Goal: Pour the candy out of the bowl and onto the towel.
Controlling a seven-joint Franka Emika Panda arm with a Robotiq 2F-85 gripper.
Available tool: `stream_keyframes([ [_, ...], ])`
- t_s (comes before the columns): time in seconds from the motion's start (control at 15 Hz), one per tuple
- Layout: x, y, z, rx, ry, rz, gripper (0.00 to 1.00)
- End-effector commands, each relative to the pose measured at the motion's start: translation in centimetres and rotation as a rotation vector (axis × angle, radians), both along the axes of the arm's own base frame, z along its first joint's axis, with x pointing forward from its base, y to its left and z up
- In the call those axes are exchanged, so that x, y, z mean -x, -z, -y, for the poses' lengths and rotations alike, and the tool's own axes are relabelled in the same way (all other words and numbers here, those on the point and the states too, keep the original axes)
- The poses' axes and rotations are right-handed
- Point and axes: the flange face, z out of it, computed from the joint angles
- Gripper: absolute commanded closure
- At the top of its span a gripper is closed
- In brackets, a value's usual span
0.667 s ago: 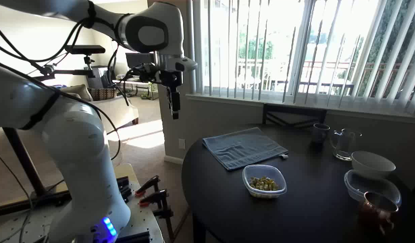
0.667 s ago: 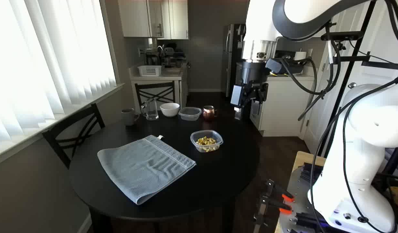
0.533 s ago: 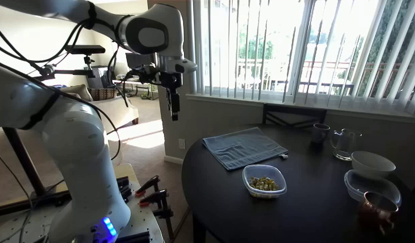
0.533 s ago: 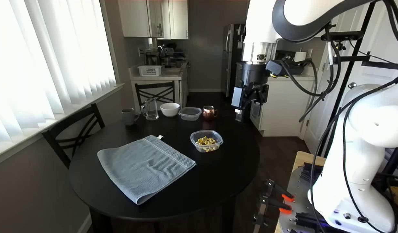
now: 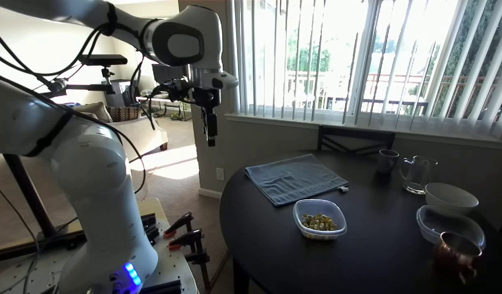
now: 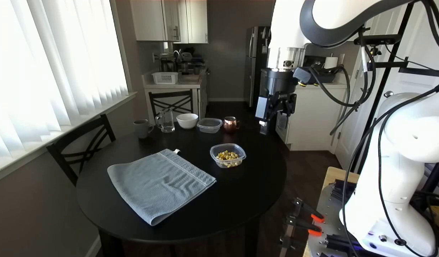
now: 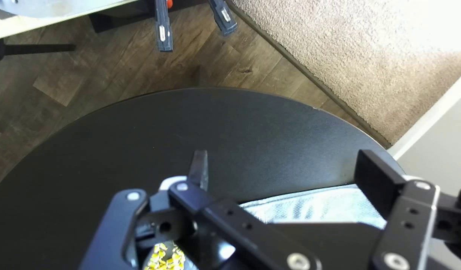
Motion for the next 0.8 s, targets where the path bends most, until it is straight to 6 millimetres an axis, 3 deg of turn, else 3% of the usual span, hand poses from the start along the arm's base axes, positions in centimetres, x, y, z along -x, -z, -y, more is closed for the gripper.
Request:
stream_keyframes([
  [0.0,-3.3,1.2,-0.6,-0.033,0.041,0.006,0.0],
  [0.4,-13.8,3.2,0.0,-0.121,0.315,0.226,0.0],
  [0.73,-20.9,9.6,4.0,-0.095,0.582,0.241,0.0],
])
